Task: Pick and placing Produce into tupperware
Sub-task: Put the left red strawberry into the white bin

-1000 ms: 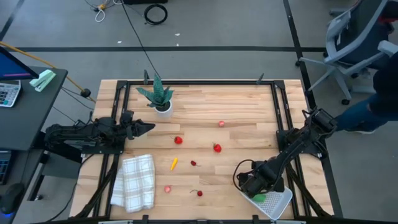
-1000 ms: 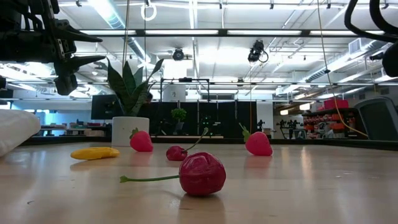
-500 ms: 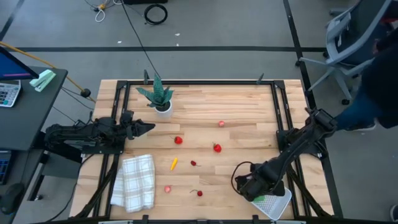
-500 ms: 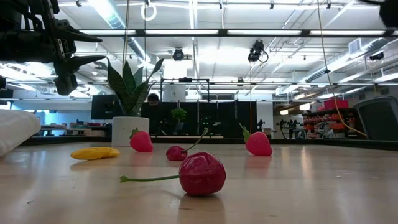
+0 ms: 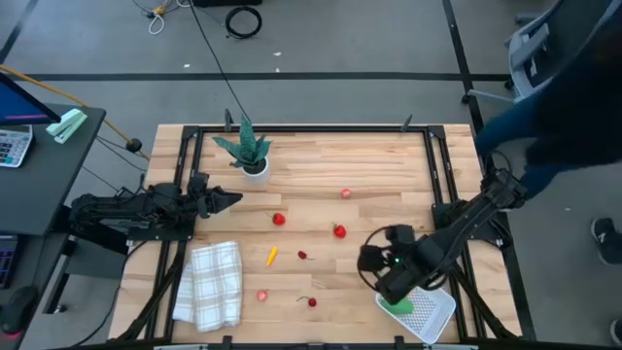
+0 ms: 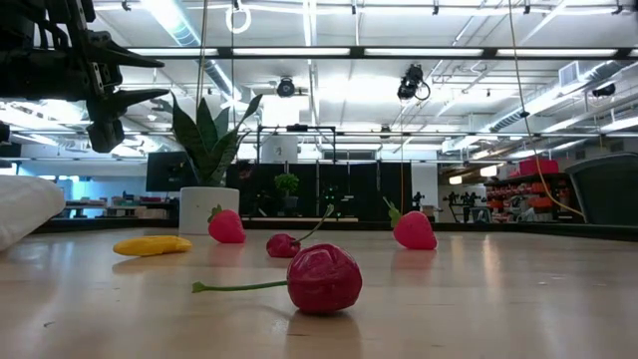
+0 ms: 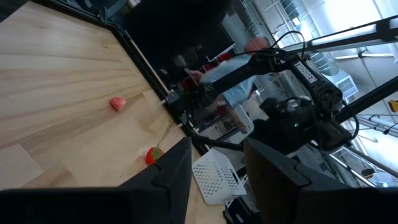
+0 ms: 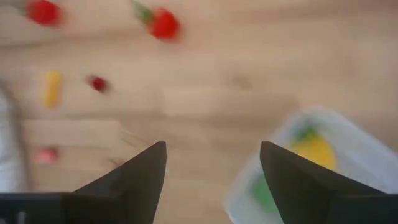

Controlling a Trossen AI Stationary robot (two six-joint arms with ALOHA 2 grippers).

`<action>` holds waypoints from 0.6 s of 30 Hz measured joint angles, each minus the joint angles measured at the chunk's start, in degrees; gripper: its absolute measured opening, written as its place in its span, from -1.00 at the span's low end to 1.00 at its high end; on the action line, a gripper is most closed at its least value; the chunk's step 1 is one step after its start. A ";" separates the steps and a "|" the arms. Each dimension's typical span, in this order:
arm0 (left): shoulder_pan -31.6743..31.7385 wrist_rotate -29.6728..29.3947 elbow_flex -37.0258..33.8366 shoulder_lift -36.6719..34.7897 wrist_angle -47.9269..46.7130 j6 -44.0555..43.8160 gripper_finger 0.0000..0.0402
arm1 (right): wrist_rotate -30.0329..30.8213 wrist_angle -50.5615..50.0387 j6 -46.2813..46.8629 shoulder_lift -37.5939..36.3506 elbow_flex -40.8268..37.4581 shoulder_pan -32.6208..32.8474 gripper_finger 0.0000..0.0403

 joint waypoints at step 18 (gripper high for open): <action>0.00 -0.02 -0.02 0.00 0.00 0.04 -0.23 | 12.87 12.91 -47.21 0.07 -0.39 -12.93 0.24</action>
